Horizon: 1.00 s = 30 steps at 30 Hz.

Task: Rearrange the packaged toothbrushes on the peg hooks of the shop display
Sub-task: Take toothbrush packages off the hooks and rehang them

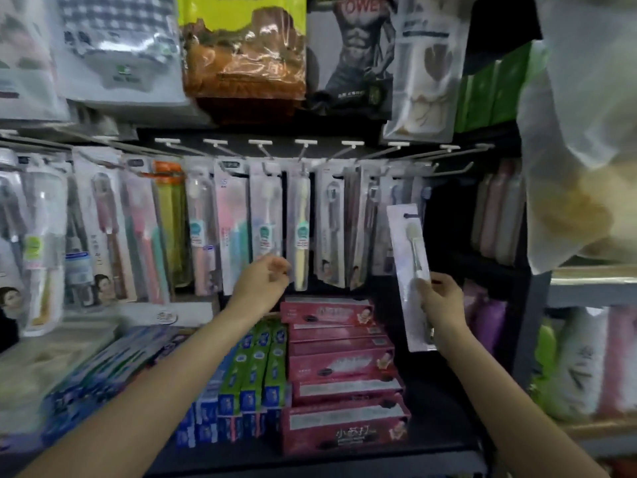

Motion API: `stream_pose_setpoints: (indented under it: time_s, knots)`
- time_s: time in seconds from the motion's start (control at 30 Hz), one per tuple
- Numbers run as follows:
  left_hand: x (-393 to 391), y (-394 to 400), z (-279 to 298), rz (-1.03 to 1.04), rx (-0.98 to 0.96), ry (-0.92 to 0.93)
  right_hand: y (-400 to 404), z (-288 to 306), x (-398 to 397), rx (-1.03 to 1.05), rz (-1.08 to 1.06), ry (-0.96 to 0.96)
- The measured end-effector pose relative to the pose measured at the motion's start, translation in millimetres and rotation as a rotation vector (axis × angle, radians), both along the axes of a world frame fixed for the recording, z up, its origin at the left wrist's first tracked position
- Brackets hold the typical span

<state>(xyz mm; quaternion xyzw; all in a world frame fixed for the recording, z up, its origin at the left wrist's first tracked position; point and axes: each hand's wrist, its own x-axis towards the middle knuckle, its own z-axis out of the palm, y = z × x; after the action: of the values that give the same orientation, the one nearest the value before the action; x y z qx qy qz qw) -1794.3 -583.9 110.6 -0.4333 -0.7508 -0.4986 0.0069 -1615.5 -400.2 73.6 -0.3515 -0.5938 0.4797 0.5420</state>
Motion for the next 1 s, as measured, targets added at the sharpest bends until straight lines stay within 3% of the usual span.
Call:
stream_pose_setpoints:
  time_s: [0.17,0.4,0.6,0.87,1.0]
  knots:
    - [12.3,38.5,-5.3,0.086,-0.099,0.187,37.2,8.6,7.5,0.027,0.004,-0.045]
    - [15.7,57.5,-4.6,0.111,-0.122,0.159,63.5,40.5,-2.1,0.115,-0.098,-0.062]
    - [15.8,66.3,-4.7,0.108,-0.129,0.157,75.0,61.5,-5.4,0.064,-0.2,0.018]
    - [12.3,64.9,-10.9,0.098,-0.055,0.174,87.1,59.1,-13.1,-0.026,-0.133,0.049]
    - [6.5,61.8,-16.8,0.118,-0.017,0.23,94.7,54.9,-19.1,0.005,-0.179,-0.03]
